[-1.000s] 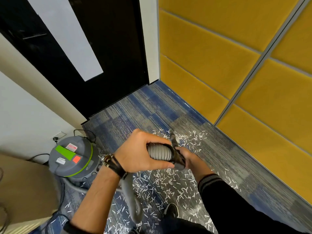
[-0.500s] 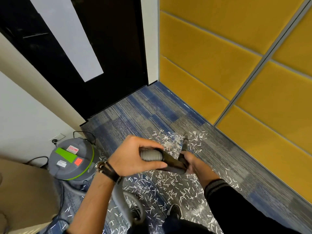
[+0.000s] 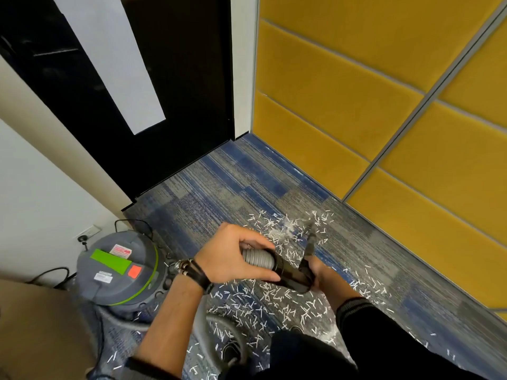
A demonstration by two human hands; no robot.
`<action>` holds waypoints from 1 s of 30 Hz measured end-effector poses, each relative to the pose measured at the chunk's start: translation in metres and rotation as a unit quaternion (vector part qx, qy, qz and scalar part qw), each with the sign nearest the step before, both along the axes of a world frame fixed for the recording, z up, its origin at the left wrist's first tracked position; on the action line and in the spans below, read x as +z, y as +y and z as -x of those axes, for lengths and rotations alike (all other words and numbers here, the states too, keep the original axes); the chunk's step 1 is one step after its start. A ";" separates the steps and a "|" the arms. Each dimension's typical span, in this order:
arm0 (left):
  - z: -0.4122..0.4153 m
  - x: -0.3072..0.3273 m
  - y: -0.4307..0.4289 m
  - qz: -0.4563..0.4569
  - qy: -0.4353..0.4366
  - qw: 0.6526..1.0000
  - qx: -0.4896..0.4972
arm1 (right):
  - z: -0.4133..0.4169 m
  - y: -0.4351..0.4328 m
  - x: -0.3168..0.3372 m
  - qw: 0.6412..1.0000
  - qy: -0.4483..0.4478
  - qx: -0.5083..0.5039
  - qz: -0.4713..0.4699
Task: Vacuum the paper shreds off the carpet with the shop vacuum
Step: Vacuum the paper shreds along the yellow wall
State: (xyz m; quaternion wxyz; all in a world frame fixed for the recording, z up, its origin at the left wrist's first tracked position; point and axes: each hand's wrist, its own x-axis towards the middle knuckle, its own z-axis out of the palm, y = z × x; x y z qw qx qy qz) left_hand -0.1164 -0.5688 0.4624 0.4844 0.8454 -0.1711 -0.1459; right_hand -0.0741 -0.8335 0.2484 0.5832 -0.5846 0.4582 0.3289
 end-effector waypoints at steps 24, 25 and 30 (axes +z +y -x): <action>-0.052 0.013 0.002 -0.031 -0.092 0.995 -0.017 | -0.066 0.023 -0.001 0.997 0.004 -0.029 -0.074; -0.055 0.017 0.001 -0.038 -0.098 0.994 -0.014 | -0.073 0.024 0.003 0.997 0.009 -0.019 -0.074; -0.069 0.032 0.010 -0.040 -0.138 0.990 0.010 | -0.106 0.052 0.013 0.996 -0.024 0.032 -0.079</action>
